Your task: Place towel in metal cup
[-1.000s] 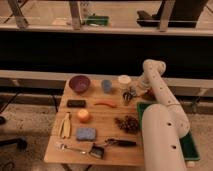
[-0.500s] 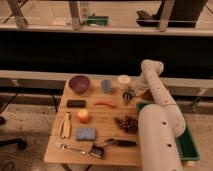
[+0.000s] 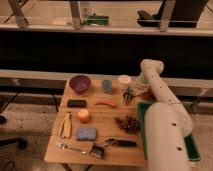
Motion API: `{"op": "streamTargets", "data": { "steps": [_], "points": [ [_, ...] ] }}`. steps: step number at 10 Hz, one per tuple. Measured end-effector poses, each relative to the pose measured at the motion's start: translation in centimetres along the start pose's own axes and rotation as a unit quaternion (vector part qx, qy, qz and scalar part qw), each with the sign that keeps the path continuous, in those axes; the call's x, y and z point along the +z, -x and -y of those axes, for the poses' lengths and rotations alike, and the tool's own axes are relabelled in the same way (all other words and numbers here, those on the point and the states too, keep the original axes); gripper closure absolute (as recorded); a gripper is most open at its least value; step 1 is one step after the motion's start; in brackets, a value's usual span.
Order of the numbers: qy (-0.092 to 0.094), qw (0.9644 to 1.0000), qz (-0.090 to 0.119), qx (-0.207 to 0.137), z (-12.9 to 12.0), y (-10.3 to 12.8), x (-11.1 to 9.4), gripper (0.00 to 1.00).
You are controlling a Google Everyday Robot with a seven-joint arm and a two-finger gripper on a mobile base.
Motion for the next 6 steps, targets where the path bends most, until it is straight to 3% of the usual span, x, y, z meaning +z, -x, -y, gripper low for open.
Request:
{"op": "streamTargets", "data": {
  "steps": [4, 6],
  "points": [
    [-0.035, 0.9993, -0.012, 0.001, -1.0, 2.4, -8.9, 1.00],
    [-0.055, 0.9984, -0.012, -0.001, -0.6, 3.7, -11.5, 1.00]
  ]
}}
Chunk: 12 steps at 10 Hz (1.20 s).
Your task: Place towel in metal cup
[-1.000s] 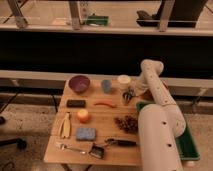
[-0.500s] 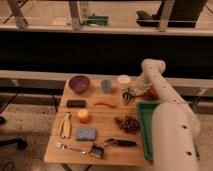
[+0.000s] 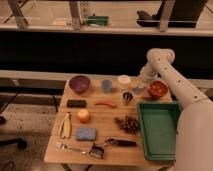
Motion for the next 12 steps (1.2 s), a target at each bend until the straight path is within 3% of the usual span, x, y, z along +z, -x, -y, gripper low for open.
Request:
{"op": "streamTargets", "data": {
  "steps": [2, 3, 4, 6, 9, 12],
  "points": [
    [-0.037, 0.9993, -0.006, -0.002, -0.3, 0.8, -0.9, 1.00],
    [-0.062, 0.9981, -0.007, -0.004, -1.0, 1.6, -0.6, 1.00],
    [-0.074, 0.9972, -0.008, -0.005, -1.9, 1.8, -0.2, 1.00],
    [-0.093, 0.9956, -0.001, -0.014, -2.4, 3.8, 0.0, 1.00],
    [-0.122, 0.9920, 0.000, -0.035, -2.6, 7.0, -1.4, 1.00],
    [-0.138, 0.9895, -0.001, -0.042, -2.8, 7.3, -2.2, 1.00]
  ]
}}
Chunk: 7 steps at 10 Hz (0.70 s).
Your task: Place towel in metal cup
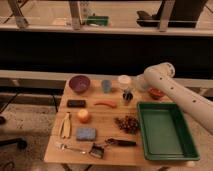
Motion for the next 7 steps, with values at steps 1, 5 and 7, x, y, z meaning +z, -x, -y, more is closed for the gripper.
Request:
{"op": "streamTargets", "data": {
  "steps": [1, 5, 7],
  "points": [
    [-0.002, 1.0000, 0.001, -0.002, 0.01, 0.23, -0.04, 1.00],
    [-0.004, 0.9999, 0.010, 0.001, -0.66, 0.40, 0.03, 1.00],
    [-0.001, 0.9999, 0.016, 0.000, -0.66, 0.68, 0.46, 1.00]
  ]
}}
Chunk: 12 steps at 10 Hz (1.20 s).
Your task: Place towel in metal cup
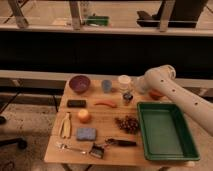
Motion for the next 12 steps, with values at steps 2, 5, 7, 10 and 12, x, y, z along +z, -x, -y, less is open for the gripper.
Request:
{"op": "streamTargets", "data": {
  "steps": [2, 5, 7, 10, 12],
  "points": [
    [0.006, 1.0000, 0.008, -0.001, 0.0, 0.2, 0.7, 1.00],
    [0.021, 0.9996, 0.019, -0.008, 0.5, 0.7, 2.3, 1.00],
    [0.035, 0.9989, 0.024, -0.018, 1.2, 1.2, 3.5, 1.00],
    [0.061, 0.9976, 0.023, -0.025, 1.9, 1.1, 5.0, 1.00],
    [0.070, 0.9972, 0.015, -0.021, 2.0, 0.2, 5.2, 1.00]
  ]
}}
